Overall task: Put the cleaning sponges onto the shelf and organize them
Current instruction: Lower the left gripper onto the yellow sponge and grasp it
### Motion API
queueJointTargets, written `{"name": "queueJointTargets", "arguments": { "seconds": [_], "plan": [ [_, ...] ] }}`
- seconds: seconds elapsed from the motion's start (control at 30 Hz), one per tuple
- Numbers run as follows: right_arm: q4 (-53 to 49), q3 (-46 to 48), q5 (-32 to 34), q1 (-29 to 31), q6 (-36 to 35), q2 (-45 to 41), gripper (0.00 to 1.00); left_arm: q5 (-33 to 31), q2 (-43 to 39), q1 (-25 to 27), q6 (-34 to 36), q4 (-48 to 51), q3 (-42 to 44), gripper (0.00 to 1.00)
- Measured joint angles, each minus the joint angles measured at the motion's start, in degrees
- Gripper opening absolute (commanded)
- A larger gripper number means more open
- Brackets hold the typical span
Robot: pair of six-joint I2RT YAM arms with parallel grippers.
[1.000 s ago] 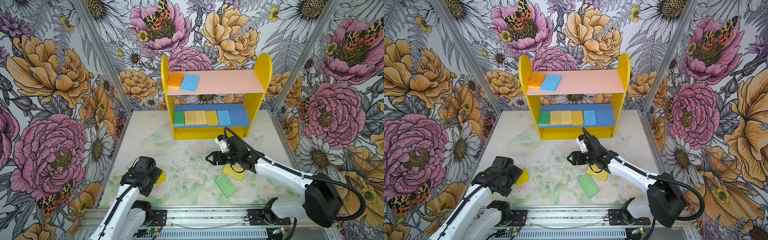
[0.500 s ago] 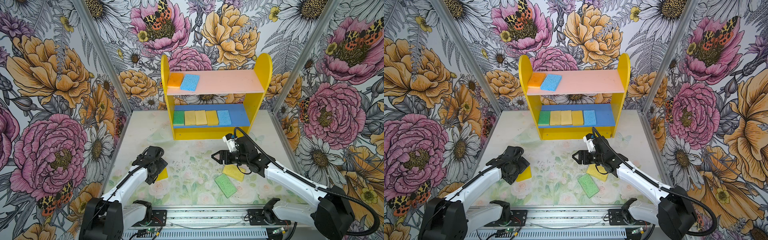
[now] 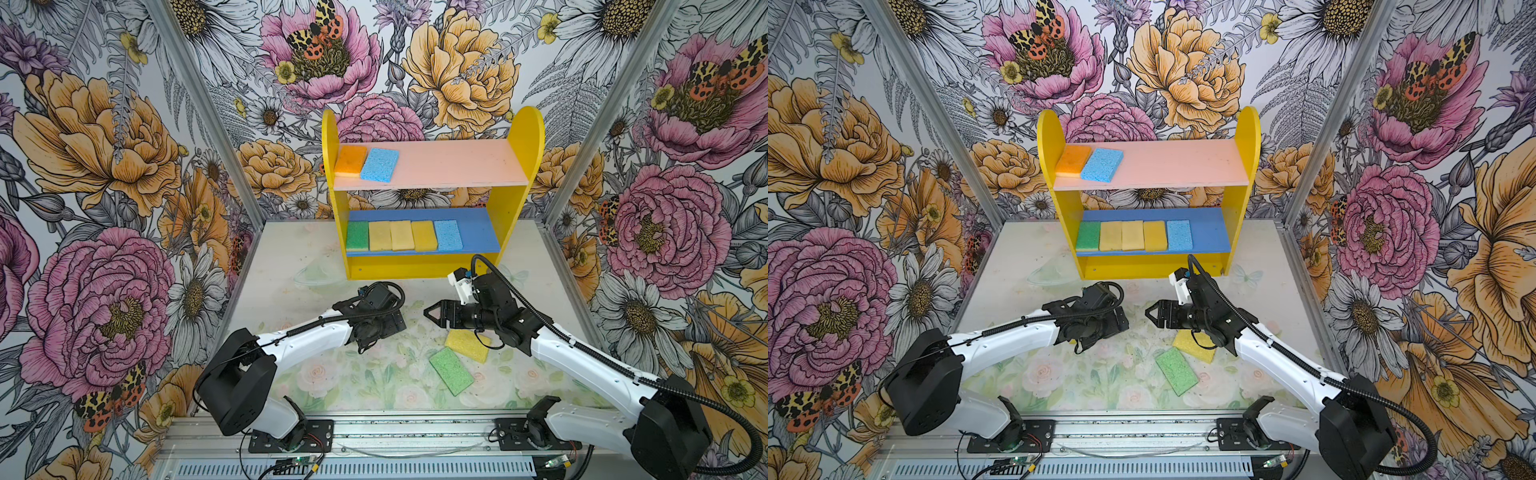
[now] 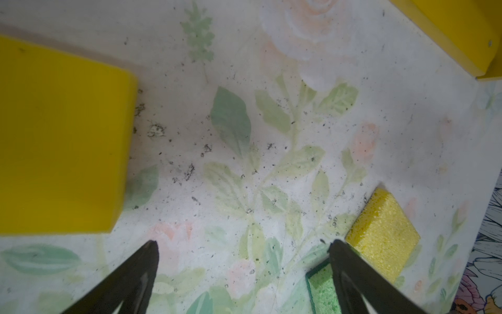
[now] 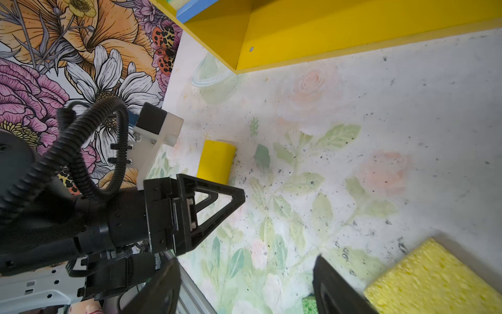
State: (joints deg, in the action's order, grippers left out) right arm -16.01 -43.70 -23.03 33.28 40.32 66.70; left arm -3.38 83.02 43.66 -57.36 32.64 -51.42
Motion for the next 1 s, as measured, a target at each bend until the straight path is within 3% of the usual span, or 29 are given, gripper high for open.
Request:
{"name": "queueJointTargets", "arguments": {
  "seconds": [0.2, 0.33, 0.53, 1.0],
  "plan": [
    [0.00, 0.00, 0.02, 0.00, 1.38, -0.26, 0.77, 1.57, -7.98, -7.65, 6.25, 4.00, 1.79, 0.97],
    [-0.02, -0.09, 0.00, 0.00, 2.32, -0.20, 0.77, 2.84, -13.51, -15.37, 11.21, 6.23, 4.79, 0.90],
    [-0.13, -1.70, 0.04, 0.00, 3.23, 1.09, 0.77, 5.40, -13.86, -23.80, 18.01, 8.11, 6.19, 0.84],
    [-0.42, -2.78, 0.26, 0.13, 5.14, 1.70, 0.77, 12.24, -3.67, -26.49, 23.80, 4.22, 9.25, 0.60]
  ]
}}
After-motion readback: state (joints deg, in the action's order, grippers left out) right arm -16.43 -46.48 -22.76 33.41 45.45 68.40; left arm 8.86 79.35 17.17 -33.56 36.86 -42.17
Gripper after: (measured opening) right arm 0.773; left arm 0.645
